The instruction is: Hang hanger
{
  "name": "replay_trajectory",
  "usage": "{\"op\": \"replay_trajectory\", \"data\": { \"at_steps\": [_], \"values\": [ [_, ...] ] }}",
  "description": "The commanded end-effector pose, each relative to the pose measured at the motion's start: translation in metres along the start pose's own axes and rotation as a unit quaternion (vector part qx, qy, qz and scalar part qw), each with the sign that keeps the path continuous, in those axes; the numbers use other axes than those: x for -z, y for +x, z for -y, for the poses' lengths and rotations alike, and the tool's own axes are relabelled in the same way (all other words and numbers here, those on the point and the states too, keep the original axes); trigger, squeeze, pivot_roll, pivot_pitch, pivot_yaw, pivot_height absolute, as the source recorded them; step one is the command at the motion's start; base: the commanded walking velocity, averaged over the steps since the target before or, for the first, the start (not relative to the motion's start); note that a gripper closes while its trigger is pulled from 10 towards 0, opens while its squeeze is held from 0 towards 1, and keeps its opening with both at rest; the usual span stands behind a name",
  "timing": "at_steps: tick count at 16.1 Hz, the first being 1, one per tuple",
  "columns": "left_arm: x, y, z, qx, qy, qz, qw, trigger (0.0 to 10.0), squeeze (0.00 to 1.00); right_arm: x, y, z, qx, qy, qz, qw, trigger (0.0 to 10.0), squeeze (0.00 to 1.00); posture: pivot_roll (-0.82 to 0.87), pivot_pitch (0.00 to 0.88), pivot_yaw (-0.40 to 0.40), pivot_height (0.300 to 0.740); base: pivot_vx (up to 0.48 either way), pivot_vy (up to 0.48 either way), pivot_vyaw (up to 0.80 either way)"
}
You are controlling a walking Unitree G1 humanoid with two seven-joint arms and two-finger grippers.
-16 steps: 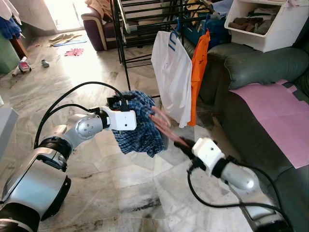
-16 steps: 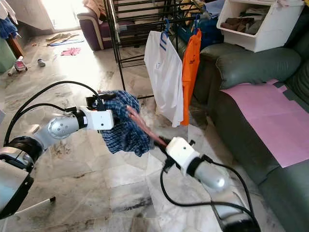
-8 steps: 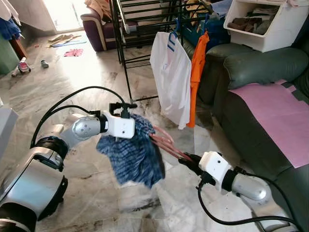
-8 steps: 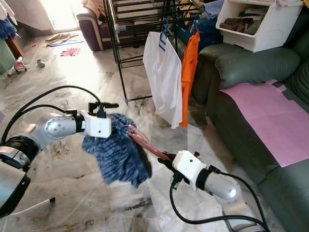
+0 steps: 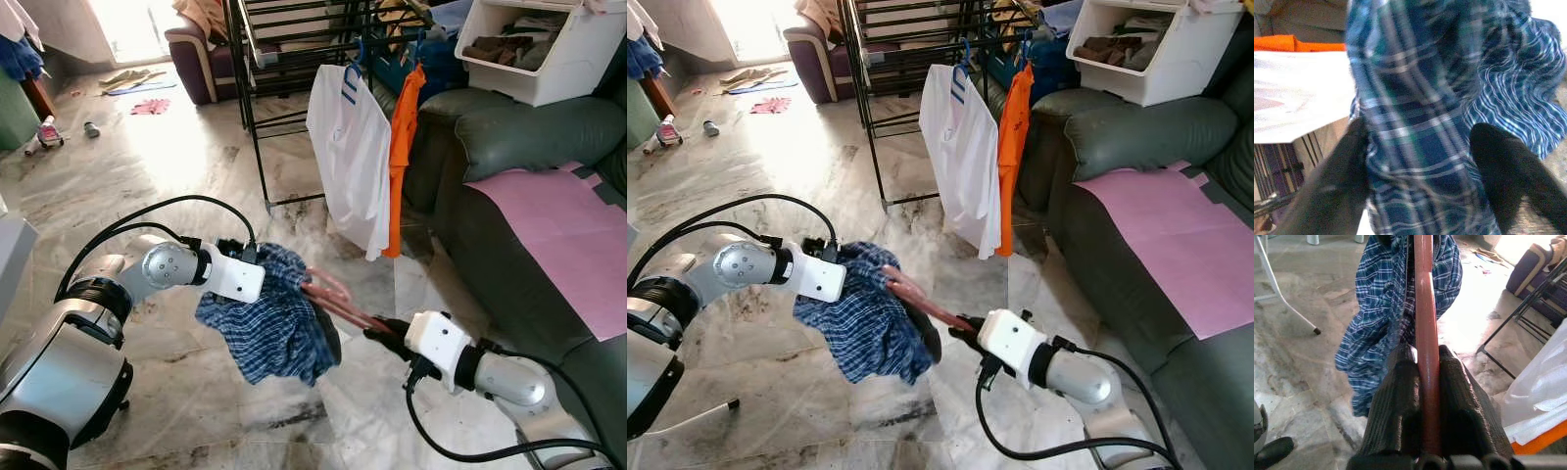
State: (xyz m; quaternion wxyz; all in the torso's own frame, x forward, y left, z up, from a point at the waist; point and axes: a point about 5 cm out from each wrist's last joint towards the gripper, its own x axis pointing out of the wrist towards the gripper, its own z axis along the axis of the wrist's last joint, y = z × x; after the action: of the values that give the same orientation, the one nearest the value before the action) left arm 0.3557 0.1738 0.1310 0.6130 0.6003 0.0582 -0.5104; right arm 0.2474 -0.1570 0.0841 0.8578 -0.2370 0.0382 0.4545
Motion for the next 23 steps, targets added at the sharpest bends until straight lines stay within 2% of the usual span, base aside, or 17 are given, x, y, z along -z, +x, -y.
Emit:
{"op": "replay_trajectory", "data": {
  "at_steps": [1,5,7,12,14,15,23],
  "values": [
    [0.005,-0.005,-0.004,0.012,0.001,-0.022,1.000,1.5,0.00,-0.008,0.002,0.001,-0.012,-0.018,0.014,1.000,0.0,0.00,-0.09,0.000,0.062,0.740,0.000,0.000,0.00],
    [0.001,0.001,-0.004,0.029,0.009,-0.025,0.999,1.8,0.00,-0.007,0.002,0.000,-0.023,-0.021,0.009,0.999,0.0,0.00,-0.09,0.000,0.061,0.740,0.000,0.000,0.00],
    [-0.001,0.003,-0.002,0.035,0.014,-0.025,0.999,1.5,0.00,-0.007,0.004,-0.002,-0.027,-0.020,0.009,0.999,0.0,0.00,-0.10,0.000,0.061,0.740,0.000,0.000,0.00],
    [-0.004,0.007,-0.002,0.040,0.023,-0.020,0.999,1.5,0.00,-0.007,0.006,-0.004,-0.035,-0.019,0.009,0.999,0.0,0.00,-0.10,0.000,0.063,0.740,0.000,0.000,0.00],
    [-0.006,0.008,-0.001,0.047,0.027,-0.018,0.998,1.0,0.00,-0.007,0.007,-0.005,-0.036,-0.019,0.009,0.999,0.0,0.00,-0.10,0.000,0.065,0.740,0.000,0.000,0.00],
    [-0.006,0.009,0.000,0.054,0.029,-0.016,0.998,0.0,0.00,-0.007,0.008,-0.006,-0.037,-0.019,0.010,0.999,0.0,0.00,-0.10,0.000,0.066,0.740,0.000,0.000,0.00],
    [-0.009,0.010,0.003,0.083,0.021,-0.008,0.996,0.0,0.00,-0.006,0.008,-0.008,-0.039,-0.018,0.008,0.999,0.0,0.00,-0.09,0.000,0.067,0.740,0.000,0.000,0.00]
  ]
}}
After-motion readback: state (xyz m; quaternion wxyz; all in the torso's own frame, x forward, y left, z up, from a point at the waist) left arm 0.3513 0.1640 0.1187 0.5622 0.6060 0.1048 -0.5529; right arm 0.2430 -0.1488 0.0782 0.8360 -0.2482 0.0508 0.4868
